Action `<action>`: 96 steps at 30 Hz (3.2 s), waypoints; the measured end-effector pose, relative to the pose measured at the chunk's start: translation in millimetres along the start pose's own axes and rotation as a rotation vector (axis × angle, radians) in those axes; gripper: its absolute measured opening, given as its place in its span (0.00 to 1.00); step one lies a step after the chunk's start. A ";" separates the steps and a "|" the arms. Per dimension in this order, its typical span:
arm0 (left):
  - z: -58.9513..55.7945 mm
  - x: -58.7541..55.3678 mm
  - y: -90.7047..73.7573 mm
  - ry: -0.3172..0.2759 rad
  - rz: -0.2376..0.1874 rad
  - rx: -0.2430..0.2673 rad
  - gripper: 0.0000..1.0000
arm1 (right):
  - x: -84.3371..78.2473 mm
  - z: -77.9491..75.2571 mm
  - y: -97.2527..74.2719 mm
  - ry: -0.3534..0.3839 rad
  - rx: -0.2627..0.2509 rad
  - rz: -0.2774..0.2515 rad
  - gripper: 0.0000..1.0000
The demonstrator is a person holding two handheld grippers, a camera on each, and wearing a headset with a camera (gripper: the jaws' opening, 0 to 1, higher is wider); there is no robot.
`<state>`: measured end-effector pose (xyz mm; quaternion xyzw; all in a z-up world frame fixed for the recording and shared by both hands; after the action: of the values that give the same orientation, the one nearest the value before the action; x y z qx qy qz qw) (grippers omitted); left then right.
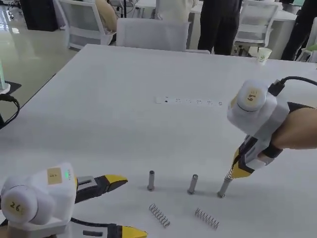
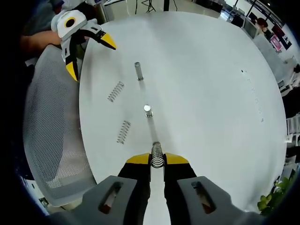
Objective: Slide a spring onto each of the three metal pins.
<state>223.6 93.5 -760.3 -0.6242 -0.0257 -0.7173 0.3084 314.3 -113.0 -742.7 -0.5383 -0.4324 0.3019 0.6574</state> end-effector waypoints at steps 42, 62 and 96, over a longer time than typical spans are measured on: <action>-2.6 -0.1 3.3 0.002 -0.005 -0.003 0.60 | -8.4 -8.2 41.5 0.011 -0.019 0.021 0.07; -1.1 -0.2 2.8 0.000 -0.006 -0.002 0.60 | -9.2 -10.2 54.0 0.005 -0.024 0.035 0.08; -3.4 1.4 4.3 0.000 -0.007 -0.007 0.60 | -8.5 -8.3 48.0 -0.001 -0.020 -0.065 0.16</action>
<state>222.6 88.0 -761.3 -0.6254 -0.0254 -0.7185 0.3035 321.3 -112.6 -791.6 -0.5305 -0.4529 0.2761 0.6612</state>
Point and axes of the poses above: the centre of the closed fingertips' face, and the gripper's own axes: y roughly forward along the fingers, z roughly to its left, x roughly out of its top, the point moved 3 cm from there along -y, roughly backward along the fingers, and after that the axes turned 14 degrees about y, right-handed, at the moved point
